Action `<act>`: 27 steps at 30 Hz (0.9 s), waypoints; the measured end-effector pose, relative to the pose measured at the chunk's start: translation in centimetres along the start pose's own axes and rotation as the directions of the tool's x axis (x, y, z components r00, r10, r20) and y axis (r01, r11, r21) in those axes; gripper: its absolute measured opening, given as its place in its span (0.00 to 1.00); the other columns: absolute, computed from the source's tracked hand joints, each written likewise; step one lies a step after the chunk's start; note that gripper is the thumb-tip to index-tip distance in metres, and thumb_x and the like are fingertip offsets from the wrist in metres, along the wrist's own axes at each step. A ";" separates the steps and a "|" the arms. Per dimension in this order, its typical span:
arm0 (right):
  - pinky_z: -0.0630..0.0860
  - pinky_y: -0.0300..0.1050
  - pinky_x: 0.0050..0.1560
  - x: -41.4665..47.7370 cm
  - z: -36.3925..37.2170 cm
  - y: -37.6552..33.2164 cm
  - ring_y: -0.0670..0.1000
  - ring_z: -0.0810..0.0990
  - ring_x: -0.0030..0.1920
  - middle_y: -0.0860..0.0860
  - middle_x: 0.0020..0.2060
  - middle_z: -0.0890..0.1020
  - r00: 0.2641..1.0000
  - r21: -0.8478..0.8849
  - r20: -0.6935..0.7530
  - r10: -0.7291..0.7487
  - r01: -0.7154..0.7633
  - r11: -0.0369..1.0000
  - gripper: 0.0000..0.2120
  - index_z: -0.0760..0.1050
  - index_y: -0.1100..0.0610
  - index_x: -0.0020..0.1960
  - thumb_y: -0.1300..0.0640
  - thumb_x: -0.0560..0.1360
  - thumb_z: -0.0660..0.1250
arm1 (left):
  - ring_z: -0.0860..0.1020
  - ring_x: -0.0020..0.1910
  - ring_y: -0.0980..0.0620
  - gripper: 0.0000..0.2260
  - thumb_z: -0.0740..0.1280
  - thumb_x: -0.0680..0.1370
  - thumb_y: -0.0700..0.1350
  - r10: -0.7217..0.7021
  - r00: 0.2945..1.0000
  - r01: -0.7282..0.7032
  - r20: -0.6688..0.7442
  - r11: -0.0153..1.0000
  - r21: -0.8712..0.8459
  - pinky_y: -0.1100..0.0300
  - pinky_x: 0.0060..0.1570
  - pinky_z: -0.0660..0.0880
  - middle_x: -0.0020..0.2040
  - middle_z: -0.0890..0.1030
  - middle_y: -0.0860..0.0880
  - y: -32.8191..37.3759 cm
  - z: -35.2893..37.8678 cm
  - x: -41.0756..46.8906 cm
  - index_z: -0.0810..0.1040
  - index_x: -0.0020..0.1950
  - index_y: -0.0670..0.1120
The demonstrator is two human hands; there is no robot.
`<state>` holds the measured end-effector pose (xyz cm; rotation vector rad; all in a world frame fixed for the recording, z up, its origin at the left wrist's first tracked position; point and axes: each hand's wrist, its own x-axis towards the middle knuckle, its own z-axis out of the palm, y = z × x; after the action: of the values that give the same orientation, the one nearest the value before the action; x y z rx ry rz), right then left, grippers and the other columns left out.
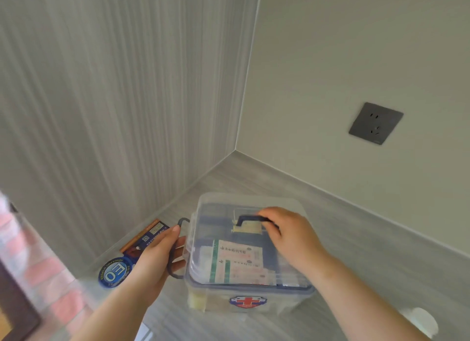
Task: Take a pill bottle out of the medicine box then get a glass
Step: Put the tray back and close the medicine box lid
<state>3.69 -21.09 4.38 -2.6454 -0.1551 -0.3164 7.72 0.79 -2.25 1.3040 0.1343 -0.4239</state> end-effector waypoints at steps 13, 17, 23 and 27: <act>0.74 0.47 0.52 -1.2 2.2 -0.7 0.53 0.78 0.52 0.52 0.53 0.82 0.999 -0.096 0.030 0.015 -0.012 0.995 0.12 0.74 0.54 0.57 0.59 0.76 0.56 | 0.76 0.39 0.50 0.15 0.63 0.74 0.45 0.016 1.000 -0.015 -0.021 1.000 0.013 0.35 0.61 0.66 0.43 0.79 0.47 0.3 0.7 -0.5 0.72 0.60 0.46; 0.80 0.44 0.39 -2.4 2.7 -1.2 0.54 0.83 0.40 0.54 0.40 0.86 0.998 -0.142 -0.043 -0.037 0.031 0.989 0.10 0.80 0.58 0.46 0.66 0.68 0.63 | 0.74 0.49 0.47 0.17 0.65 0.73 0.45 0.039 0.999 -0.038 -0.026 0.998 0.053 0.45 0.46 0.72 0.51 0.78 0.48 0.3 1.0 -0.7 0.70 0.62 0.48; 0.75 0.47 0.54 -2.3 2.9 -0.9 0.54 0.80 0.52 0.54 0.52 0.83 0.999 -0.050 -0.040 0.007 -0.009 0.999 0.12 0.76 0.57 0.55 0.61 0.75 0.58 | 0.77 0.51 0.48 0.17 0.67 0.71 0.42 0.044 0.999 -0.043 -0.004 0.997 0.062 0.49 0.47 0.74 0.52 0.79 0.51 0.1 1.0 -0.8 0.70 0.59 0.51; 0.71 0.46 0.58 -1.4 2.9 -0.5 0.52 0.76 0.56 0.51 0.55 0.80 1.000 -0.038 0.003 0.017 -0.017 0.999 0.12 0.74 0.55 0.57 0.59 0.76 0.56 | 0.80 0.47 0.45 0.17 0.67 0.71 0.40 0.031 1.000 -0.031 0.002 0.995 0.094 0.55 0.37 0.74 0.51 0.81 0.45 -0.1 1.1 -0.9 0.72 0.58 0.47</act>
<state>2.77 -19.38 1.77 -2.6838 -0.1288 -0.3116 6.70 -0.05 -1.77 1.3966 0.0944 -0.4079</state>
